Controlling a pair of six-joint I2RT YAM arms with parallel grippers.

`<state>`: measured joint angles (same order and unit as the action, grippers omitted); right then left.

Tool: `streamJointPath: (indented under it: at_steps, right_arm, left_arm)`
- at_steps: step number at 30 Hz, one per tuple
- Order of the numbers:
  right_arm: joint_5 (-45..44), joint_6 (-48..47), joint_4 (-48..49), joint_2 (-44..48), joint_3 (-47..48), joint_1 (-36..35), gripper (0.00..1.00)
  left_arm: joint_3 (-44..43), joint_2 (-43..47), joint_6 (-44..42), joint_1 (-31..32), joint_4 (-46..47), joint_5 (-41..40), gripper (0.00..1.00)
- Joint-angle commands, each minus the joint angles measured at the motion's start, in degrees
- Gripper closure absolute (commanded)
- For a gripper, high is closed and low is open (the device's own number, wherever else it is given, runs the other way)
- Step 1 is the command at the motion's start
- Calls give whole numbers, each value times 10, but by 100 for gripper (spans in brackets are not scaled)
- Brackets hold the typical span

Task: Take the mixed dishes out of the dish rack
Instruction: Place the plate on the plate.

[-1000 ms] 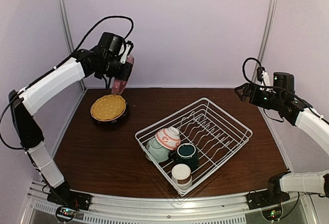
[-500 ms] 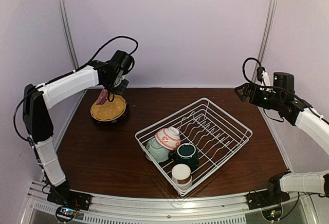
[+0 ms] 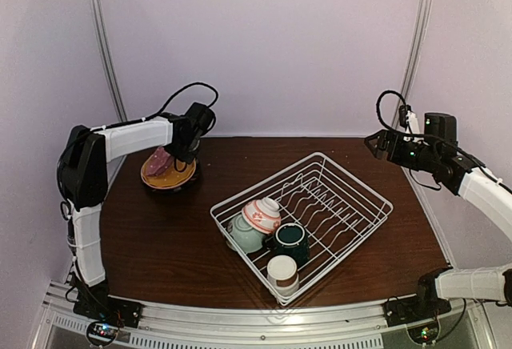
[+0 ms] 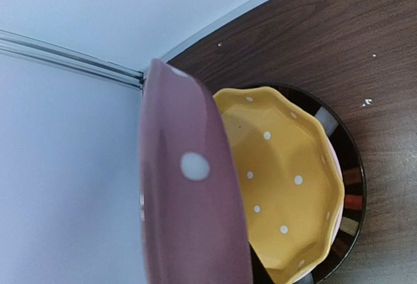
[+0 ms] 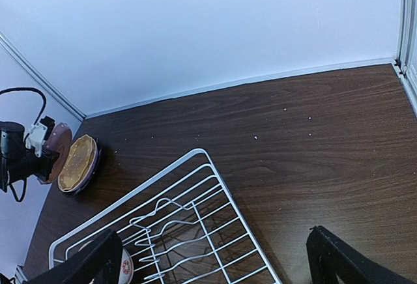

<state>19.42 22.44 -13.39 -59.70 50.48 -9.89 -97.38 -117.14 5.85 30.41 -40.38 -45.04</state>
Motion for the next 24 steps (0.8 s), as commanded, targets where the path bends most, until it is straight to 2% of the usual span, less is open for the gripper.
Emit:
streamJointPath:
  at_steps: [1,13,15,20,24]
  right_arm:
    - [2,3,8,-5,2,-4,0]
    - [4,6,10,-8,3,-3,0]
    - [5,6,10,-7,2,-3,0]
    - [0,3,4,-2,1,-3,0]
    - [-2,2,2,0,1,-3,0]
  left_arm:
    - [-29,-14,-13,-13,58,-63,100]
    - [-52,-71,-19,-20,62,-83,98]
    - [-58,-80,-16,-20,58,-79,92]
    - [-63,-87,-8,-20,56,-52,70]
    - [-63,-90,-4,-20,55,-27,60]
